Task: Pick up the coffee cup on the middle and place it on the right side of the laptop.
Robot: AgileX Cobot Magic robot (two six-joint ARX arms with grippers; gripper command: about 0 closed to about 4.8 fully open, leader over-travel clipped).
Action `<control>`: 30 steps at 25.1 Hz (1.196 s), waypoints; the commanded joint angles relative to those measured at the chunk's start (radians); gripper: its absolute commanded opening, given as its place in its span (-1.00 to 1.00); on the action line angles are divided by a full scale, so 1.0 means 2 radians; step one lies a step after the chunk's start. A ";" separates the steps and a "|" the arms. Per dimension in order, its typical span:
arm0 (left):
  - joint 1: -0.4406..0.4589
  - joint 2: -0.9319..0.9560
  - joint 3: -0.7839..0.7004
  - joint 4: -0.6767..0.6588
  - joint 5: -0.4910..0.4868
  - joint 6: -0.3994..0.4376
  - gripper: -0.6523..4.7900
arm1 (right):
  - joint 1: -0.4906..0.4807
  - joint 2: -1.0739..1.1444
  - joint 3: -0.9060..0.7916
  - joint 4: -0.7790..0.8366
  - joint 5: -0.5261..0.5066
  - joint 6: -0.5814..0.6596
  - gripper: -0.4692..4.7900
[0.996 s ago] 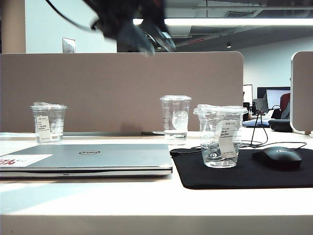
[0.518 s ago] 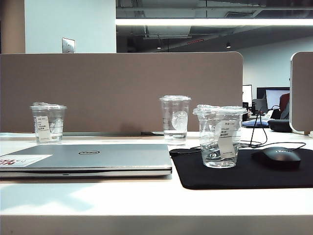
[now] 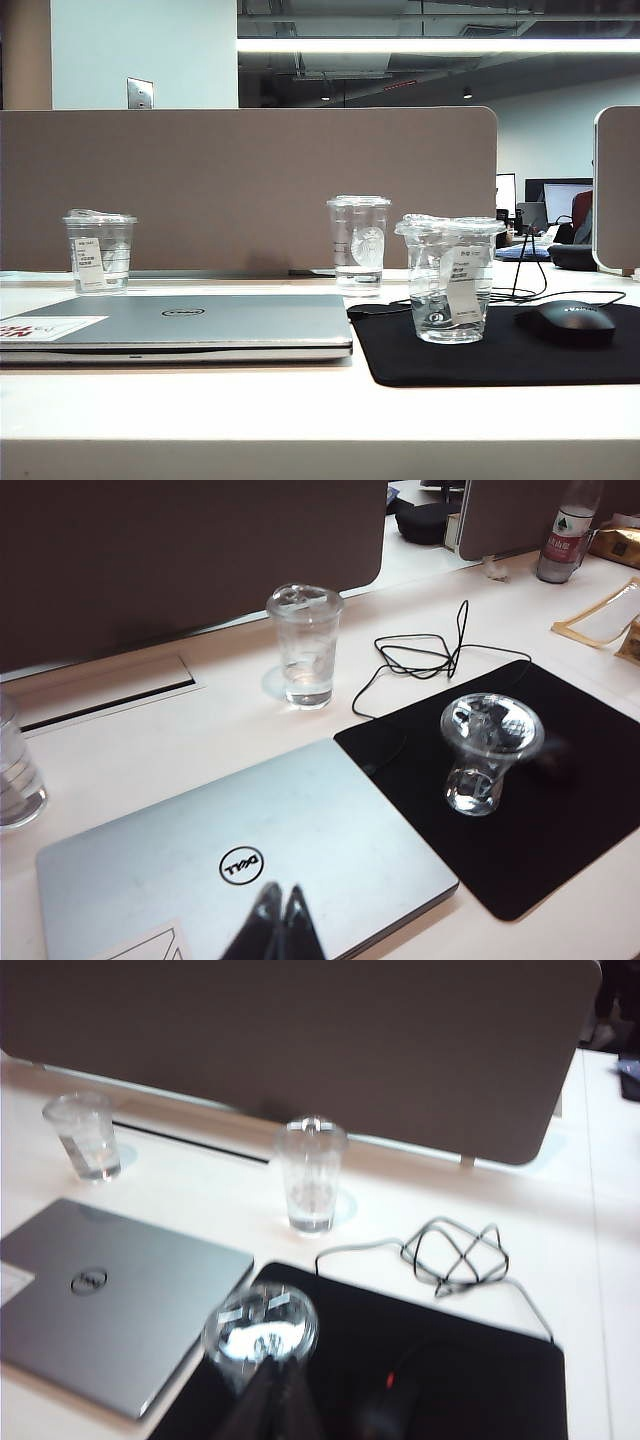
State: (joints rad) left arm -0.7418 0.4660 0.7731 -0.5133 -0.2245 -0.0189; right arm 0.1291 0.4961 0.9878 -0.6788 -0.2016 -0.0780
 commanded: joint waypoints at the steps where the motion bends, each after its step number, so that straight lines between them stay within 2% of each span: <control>1: 0.000 -0.056 -0.053 0.003 0.000 0.030 -0.78 | 0.000 -0.047 -0.043 0.000 0.001 0.016 -0.84; 2: 0.000 -0.074 -0.070 0.003 -0.001 0.039 -0.78 | 0.000 -0.060 -0.055 -0.001 0.001 0.020 -0.84; 3: 0.000 -0.110 -0.105 -0.011 -0.034 0.045 -0.78 | 0.000 -0.087 -0.081 -0.008 0.000 0.027 -0.84; 5: 0.000 -0.149 -0.136 -0.042 -0.072 -0.004 -0.78 | 0.000 -0.118 -0.108 -0.006 0.001 0.067 -0.84; 7: 0.000 -0.171 -0.154 -0.032 -0.092 -0.012 -0.78 | 0.000 -0.134 -0.125 0.008 0.001 0.084 -0.84; 10: 0.000 -0.215 -0.192 0.012 -0.076 0.007 -0.78 | 0.000 -0.160 -0.155 0.031 0.013 0.074 -0.84; 11: -0.001 -0.231 -0.221 0.051 -0.057 0.010 -0.78 | 0.000 -0.179 -0.180 0.059 0.014 0.075 -0.84; 13: 0.000 -0.230 -0.238 0.060 -0.054 0.017 -0.78 | -0.001 -0.195 -0.201 0.077 0.020 0.075 -0.84; 16: 0.000 -0.230 -0.268 0.108 -0.035 0.025 -0.78 | 0.001 -0.217 -0.220 0.076 0.025 0.074 -0.84; 19: 0.000 -0.230 -0.297 0.159 -0.039 0.025 -0.78 | 0.000 -0.231 -0.233 0.050 0.061 0.077 -0.84; 21: 0.000 -0.230 -0.330 0.207 -0.045 0.023 -0.78 | 0.000 -0.236 -0.250 0.068 0.067 0.076 -0.84; 26: 0.000 -0.231 -0.382 0.260 -0.046 0.022 -0.78 | 0.001 -0.248 -0.295 0.141 0.064 0.061 -0.84; 27: 0.001 -0.231 -0.384 0.251 -0.046 0.022 -0.78 | 0.001 -0.248 -0.303 0.148 0.064 0.061 -0.84; 30: 0.001 -0.232 -0.384 0.247 -0.045 0.055 -0.78 | 0.000 -0.248 -0.347 0.195 0.052 0.061 -0.84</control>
State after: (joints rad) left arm -0.7406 0.0017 0.0025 -0.0319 -0.3149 0.0517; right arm 0.1295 0.0017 0.3115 -0.3489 -0.0746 0.0448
